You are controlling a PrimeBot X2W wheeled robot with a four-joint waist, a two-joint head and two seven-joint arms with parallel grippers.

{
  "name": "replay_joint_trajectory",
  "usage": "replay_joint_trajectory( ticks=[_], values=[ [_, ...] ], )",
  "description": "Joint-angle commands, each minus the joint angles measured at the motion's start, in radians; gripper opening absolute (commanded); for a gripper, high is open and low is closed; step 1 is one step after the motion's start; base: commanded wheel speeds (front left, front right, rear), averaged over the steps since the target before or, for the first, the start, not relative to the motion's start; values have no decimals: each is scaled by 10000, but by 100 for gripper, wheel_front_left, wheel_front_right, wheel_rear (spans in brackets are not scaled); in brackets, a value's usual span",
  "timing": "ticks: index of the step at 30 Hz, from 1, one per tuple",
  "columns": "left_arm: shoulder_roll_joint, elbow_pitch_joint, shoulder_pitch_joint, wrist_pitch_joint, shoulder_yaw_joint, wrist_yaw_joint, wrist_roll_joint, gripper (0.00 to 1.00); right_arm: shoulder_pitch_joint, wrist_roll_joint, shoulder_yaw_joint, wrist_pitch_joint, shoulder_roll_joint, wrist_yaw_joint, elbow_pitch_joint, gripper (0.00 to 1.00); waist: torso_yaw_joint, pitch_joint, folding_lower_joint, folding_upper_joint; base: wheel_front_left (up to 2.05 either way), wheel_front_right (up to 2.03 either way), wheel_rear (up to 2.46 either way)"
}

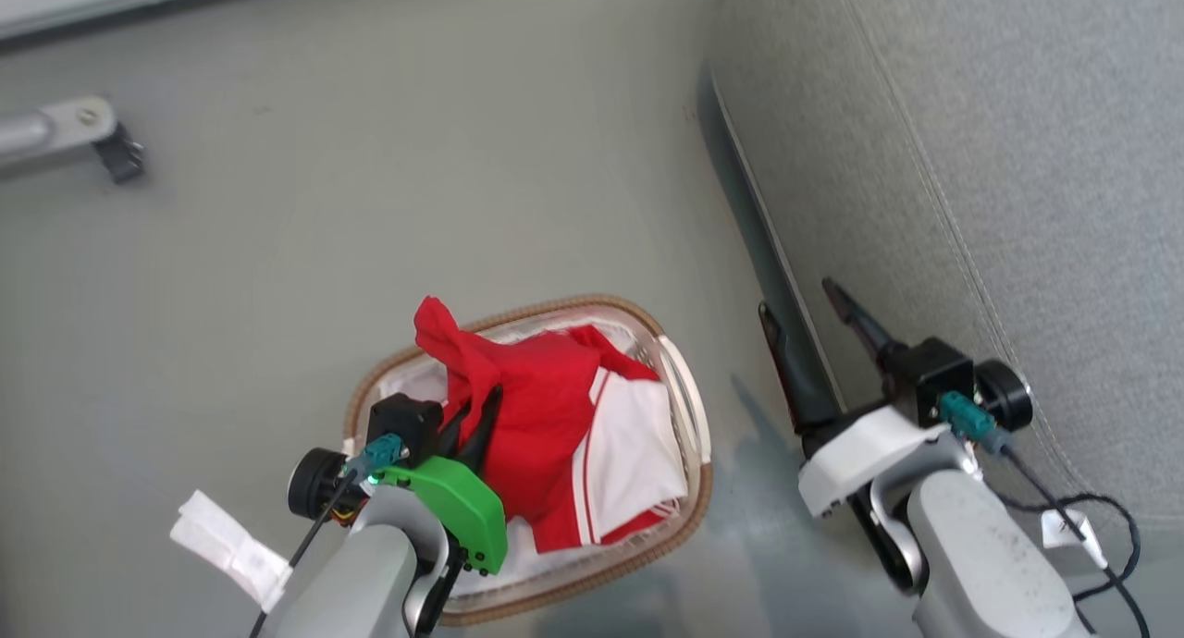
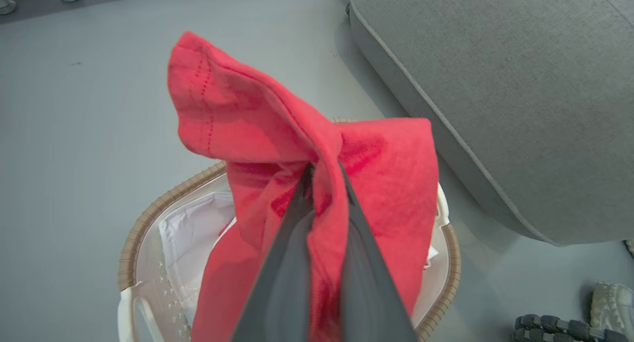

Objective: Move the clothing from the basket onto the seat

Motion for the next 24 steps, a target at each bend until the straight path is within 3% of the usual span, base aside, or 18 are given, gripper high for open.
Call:
replay_joint_trajectory(
  ticks=[1, 9, 16, 24],
  values=[
    [-35, -327, 419, -33, 212, -16, 118, 0, 336, 92, 44, -19, -43, -10, 72, 100, 947, -1456, 1, 41, 0, 0, 0],
    [-179, -2516, 1245, -36, 836, -16, 619, 0, 1253, 212, 216, -19, -104, -10, 359, 100, 1310, -2784, 1, 41, 0, 0, 0],
    [-235, -3645, 1373, -36, 1100, -16, 794, 0, 1838, 357, 523, -19, -82, -10, 501, 100, 1405, -3617, 1, 41, 0, 0, 0],
    [-305, -4296, 1211, -35, 1023, -17, 639, 0, 1810, 409, 2168, -19, -305, -10, 222, 100, 1475, -3933, 1, 41, 0, 0, 0]
  ],
)
